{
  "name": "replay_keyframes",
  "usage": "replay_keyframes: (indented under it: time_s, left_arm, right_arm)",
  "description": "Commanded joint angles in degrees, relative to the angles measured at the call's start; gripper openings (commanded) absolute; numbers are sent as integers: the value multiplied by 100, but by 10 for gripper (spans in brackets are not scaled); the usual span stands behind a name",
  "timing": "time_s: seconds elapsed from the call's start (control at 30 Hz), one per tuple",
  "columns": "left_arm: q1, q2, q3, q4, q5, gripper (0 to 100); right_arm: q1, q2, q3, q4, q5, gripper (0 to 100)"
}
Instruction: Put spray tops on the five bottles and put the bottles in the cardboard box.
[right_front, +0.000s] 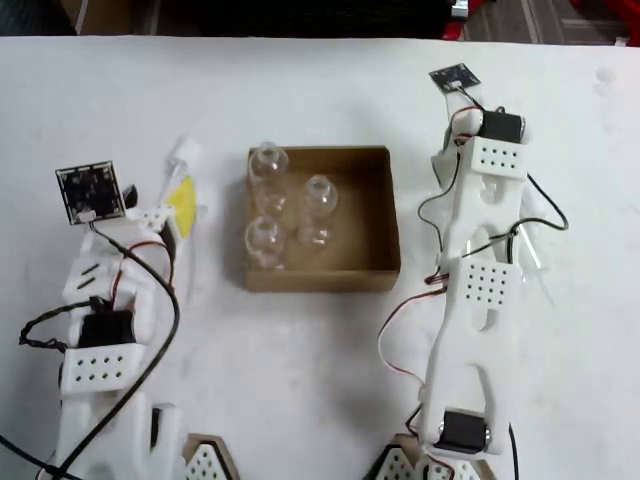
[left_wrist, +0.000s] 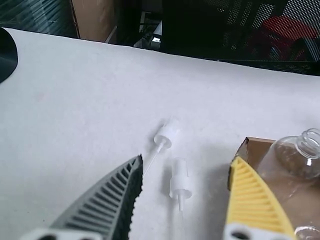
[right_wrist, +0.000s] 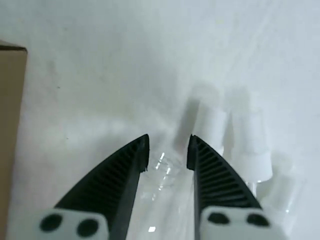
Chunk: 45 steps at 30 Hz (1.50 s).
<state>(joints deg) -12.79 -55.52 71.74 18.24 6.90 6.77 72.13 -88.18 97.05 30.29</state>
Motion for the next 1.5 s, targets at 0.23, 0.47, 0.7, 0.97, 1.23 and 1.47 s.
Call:
replay_keyframes:
  time_s: [0.23,0.47,0.7,0.97,1.23,1.47]
  left_arm:
    - [75,-145,-18,-141,-79,268]
    - [75,-145,-18,-141,-79,268]
    - [75,-145,-18,-141,-79,268]
    - [75,-145,-18,-132,-79,268]
    - [75,-145,-18,-132,-79,268]
    - [75,-145,-18,-132,-79,268]
  right_arm:
    - [242,-136,-167,207,-132,106]
    - [233,-558,835,198,-176,106]
    - [233,-1130,1582,171,-149,29]
    - [233,-1235,1187,189,-149,15]
    - [171,-2580,1451,207,-185,15]
    - [-391,-4708,3411,189,-202,16]
